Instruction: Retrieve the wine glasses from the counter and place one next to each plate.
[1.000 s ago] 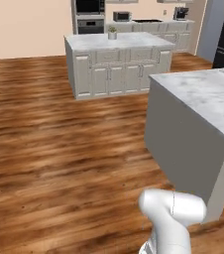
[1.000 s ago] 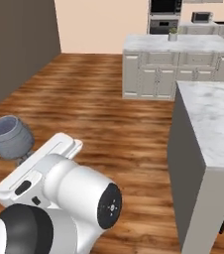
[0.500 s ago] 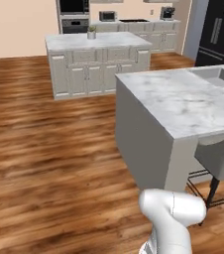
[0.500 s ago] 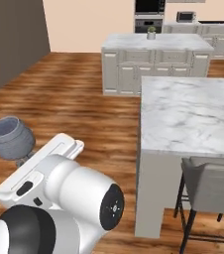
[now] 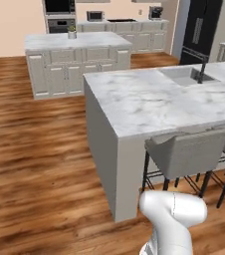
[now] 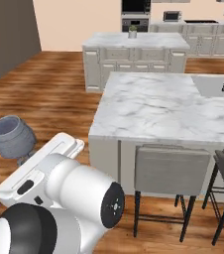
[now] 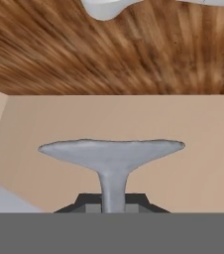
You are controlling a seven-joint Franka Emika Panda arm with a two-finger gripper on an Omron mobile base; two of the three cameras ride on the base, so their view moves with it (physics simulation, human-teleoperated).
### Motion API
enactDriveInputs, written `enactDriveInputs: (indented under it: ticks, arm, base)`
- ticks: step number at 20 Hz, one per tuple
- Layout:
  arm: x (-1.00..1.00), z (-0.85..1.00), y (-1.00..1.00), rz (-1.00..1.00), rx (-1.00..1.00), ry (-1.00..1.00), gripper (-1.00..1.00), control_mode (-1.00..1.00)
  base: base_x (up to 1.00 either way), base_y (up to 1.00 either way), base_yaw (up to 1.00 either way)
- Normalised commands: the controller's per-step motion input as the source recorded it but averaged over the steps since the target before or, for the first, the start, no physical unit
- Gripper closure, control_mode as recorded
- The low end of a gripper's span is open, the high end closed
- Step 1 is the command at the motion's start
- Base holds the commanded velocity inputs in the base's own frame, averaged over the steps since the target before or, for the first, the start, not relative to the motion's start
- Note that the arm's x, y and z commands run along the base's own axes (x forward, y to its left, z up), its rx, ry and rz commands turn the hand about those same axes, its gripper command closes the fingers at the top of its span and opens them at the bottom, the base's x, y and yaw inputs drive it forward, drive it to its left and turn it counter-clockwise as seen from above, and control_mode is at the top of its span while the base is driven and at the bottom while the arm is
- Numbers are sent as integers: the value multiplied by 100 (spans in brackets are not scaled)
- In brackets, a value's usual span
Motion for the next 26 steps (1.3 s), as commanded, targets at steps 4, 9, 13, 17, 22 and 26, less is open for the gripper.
enactDriveInputs:
  ticks: [4, 9, 13, 17, 22, 26]
  arm:
    - [0, 0, 0, 0, 0, 0, 100, 100]
    - [0, 0, 0, 0, 0, 0, 100, 100]
    - [0, 0, 0, 0, 0, 0, 100, 100]
    - [0, 0, 0, 0, 0, 0, 100, 100]
    - [0, 0, 0, 0, 0, 0, 100, 100]
    - [0, 0, 0, 0, 0, 0, 100, 100]
  base:
    - [-33, -100, 0]
    - [-4, -100, 0]
    - [17, -100, 0]
    - [10, -100, 0]
    - [5, -100, -2]
    - [26, -100, -11]
